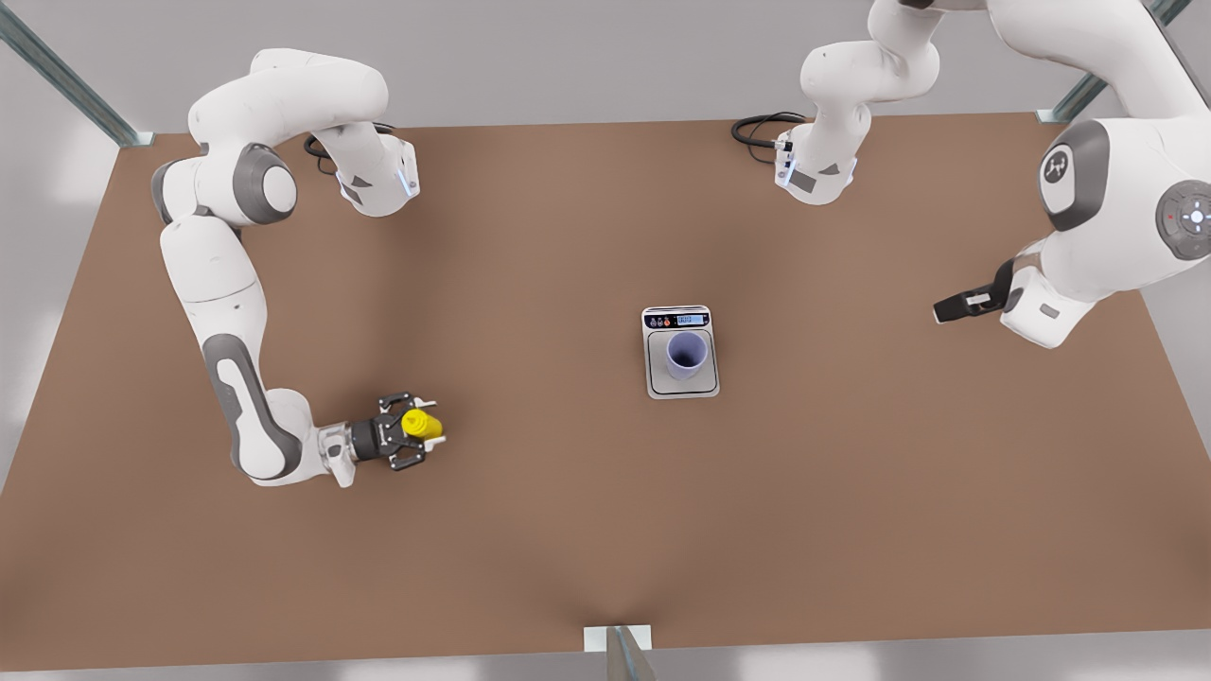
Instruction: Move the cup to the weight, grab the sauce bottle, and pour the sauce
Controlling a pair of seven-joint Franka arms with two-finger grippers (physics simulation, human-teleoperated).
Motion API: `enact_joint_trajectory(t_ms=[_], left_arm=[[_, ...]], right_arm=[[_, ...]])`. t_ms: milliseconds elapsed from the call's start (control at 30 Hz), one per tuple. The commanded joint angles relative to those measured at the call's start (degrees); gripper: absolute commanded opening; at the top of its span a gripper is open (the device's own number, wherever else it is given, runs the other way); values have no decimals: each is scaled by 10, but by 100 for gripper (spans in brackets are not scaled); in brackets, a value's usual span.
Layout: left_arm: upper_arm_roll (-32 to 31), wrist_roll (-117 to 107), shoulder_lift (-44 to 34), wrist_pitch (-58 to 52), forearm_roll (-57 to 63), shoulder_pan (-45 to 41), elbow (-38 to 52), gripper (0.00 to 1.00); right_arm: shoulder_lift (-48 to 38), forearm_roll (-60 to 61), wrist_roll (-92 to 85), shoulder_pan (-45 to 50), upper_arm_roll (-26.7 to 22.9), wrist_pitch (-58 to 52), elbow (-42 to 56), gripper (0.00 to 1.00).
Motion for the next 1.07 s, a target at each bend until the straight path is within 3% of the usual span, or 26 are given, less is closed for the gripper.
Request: enact_joint_trajectory(t_ms=[0, 333, 533, 633, 733, 767, 800, 900, 1033], left_arm=[[0, 0, 0, 0, 0, 0, 0, 100], [0, 0, -1, -4, 0, -2, 0, 100], [0, 0, -1, -4, 0, -2, 1, 100], [0, 1, -1, -4, 0, -2, 1, 100], [-1, 0, -1, -4, 0, -2, 1, 100], [-1, 0, -1, -4, 0, -2, 1, 100], [-1, 0, -1, -4, 0, -2, 1, 100], [-1, 0, -1, -7, 0, -2, 1, 100], [-1, 1, -1, -9, 0, -6, 1, 100]], right_arm=[[0, -1, 0, 0, 0, -1, 0, 100], [-2, -46, -8, -36, 0, -1, -7, 100], [-15, -153, 3, -148, 5, -62, -22, 100], [-151, -194, 282, -163, 5, -101, 8, 100], [-341, -361, 661, -46, -2, 66, 1, 100], [-372, -470, 789, 0, -2, 151, -2, 100], [-390, -563, 988, 32, -2, 159, -5, 100], [-415, -688, 1372, 100, -3, 92, 20, 100], [-420, -681, 1382, 91, 1, 93, 28, 100]])
